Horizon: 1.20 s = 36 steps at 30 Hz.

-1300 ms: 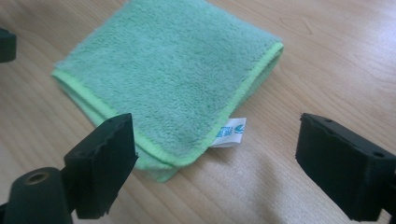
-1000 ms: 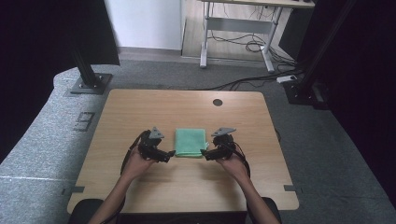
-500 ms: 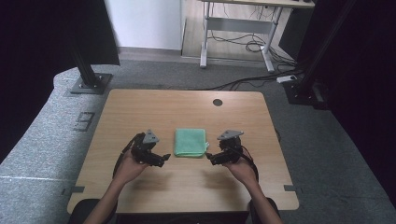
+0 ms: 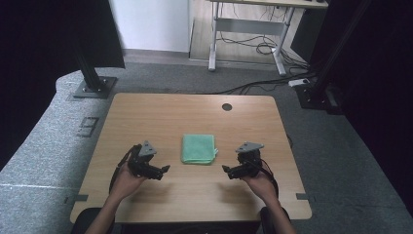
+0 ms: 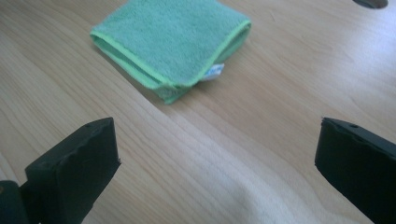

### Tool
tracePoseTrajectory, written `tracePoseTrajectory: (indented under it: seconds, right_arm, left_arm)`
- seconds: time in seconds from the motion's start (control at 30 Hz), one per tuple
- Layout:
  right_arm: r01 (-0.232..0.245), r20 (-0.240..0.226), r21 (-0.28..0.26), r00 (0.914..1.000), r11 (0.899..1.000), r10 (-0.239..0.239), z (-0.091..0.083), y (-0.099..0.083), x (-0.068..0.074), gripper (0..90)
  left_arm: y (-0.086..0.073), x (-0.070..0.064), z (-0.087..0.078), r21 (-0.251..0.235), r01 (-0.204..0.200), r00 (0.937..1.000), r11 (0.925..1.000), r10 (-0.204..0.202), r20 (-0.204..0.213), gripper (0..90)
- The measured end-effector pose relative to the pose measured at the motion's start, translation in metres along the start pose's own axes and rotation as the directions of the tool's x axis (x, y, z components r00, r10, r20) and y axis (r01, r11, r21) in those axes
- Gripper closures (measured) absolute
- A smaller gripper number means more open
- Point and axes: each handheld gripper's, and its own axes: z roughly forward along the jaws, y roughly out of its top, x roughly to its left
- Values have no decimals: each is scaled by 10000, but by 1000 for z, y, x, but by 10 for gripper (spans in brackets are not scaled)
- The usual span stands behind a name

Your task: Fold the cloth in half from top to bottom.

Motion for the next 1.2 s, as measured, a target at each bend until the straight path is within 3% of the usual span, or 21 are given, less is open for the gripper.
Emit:
tracePoseTrajectory:
  seconds: [0.4, 0.6, 0.9, 1.07, 1.2]
  right_arm:
    - [-460, 180, 206, 9988, 9987, 456, 5, -29, -5, 0]
    - [-537, 249, 456, 9983, 9975, 526, 14, -40, -4, 0]
    - [-522, 168, 865, 9986, 9949, 510, 30, -53, 1, 0]
    - [-674, 270, 408, 9974, 9969, 663, 32, -56, 0, 0]
    - [-682, 270, 404, 9974, 9969, 671, 32, -56, 0, 0]
  left_arm:
    - [-29, 2, 5, 84, 313, 9995, 9995, -313, -24, 0]
    - [-42, 3, 15, 463, 334, 9994, 9984, -337, 62, 0]
    - [-49, 1, 28, 1058, 438, 9988, 9934, -457, 153, 0]
    - [-49, 2, 29, 1108, 511, 9983, 9925, -537, 211, 0]
    - [-49, 2, 29, 1108, 523, 9983, 9925, -548, 196, 0]
